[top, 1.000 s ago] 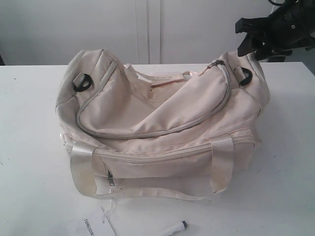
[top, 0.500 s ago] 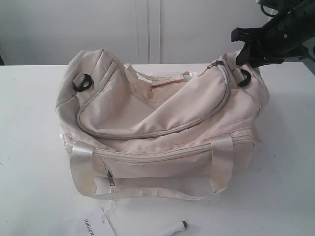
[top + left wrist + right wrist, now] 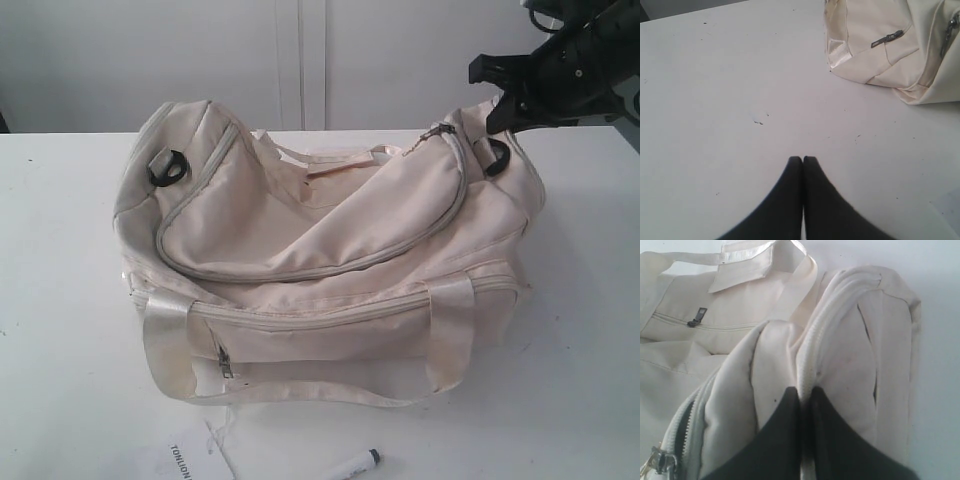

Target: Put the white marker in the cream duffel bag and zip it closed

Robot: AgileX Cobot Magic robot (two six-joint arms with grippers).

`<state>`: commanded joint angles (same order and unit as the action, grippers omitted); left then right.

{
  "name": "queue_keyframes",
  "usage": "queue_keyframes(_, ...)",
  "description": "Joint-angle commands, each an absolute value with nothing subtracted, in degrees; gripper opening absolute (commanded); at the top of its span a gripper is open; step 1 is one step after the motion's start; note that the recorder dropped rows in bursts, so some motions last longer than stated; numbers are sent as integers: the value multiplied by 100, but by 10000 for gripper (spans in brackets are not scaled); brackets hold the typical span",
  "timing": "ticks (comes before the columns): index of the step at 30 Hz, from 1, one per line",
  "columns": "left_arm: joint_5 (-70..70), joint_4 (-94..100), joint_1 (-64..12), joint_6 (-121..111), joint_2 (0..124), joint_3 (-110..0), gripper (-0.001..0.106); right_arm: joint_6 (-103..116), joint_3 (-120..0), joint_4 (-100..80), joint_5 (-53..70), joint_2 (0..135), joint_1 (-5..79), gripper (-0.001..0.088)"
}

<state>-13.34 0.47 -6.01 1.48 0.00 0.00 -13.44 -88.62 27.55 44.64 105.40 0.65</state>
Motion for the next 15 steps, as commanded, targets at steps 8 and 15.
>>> queue_keyframes(8, -1334, 47, -601, 148, 0, 0, 0, -1165, -8862, 2755, 4211, 10540, 65, 0)
queue_keyframes(15, -1334, 47, -601, 148, 0, 0, 0, -1165, -8862, 2766, 4374, 10540, 65, 0)
